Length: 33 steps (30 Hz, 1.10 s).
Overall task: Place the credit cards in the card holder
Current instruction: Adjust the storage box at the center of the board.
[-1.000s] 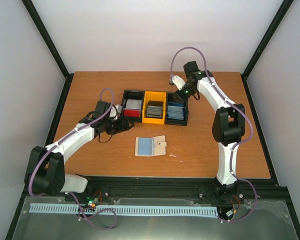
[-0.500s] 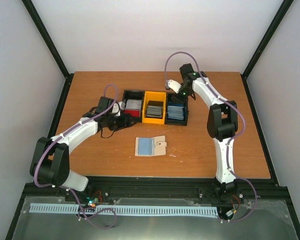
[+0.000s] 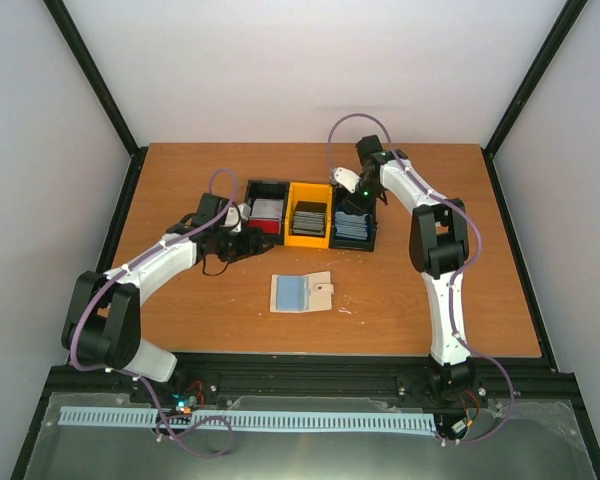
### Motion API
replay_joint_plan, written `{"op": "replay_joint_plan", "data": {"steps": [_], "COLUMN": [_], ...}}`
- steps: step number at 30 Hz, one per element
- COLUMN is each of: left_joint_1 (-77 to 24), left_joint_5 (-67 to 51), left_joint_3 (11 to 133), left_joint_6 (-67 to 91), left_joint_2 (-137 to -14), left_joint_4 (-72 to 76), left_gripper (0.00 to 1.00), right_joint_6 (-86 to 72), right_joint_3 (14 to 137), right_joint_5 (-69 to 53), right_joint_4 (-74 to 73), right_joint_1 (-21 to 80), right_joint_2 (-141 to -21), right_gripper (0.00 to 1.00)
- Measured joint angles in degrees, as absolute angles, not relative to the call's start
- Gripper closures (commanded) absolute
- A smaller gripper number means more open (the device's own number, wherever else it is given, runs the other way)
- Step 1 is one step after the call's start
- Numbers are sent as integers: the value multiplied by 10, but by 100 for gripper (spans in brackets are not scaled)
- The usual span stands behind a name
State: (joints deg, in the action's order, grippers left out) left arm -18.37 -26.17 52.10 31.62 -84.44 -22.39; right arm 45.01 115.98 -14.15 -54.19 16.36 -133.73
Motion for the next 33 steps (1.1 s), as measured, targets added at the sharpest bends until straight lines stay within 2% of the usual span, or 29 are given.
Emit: {"op": "replay_joint_plan", "data": {"steps": [20, 33], "left_joint_1": [-184, -184], "left_joint_5": [-256, -246], "left_joint_3": [522, 524], "left_joint_6": [316, 316], "left_joint_2": [-850, -856], "left_joint_4": [-224, -224], "left_gripper": [30, 30], "right_joint_6": [439, 427], "right_joint_3": [1160, 1160], "right_joint_5": [-111, -109], "right_joint_4": [-517, -492], "right_joint_1": [164, 164], "right_joint_2": [-1342, -1342], "right_gripper": [54, 61]}}
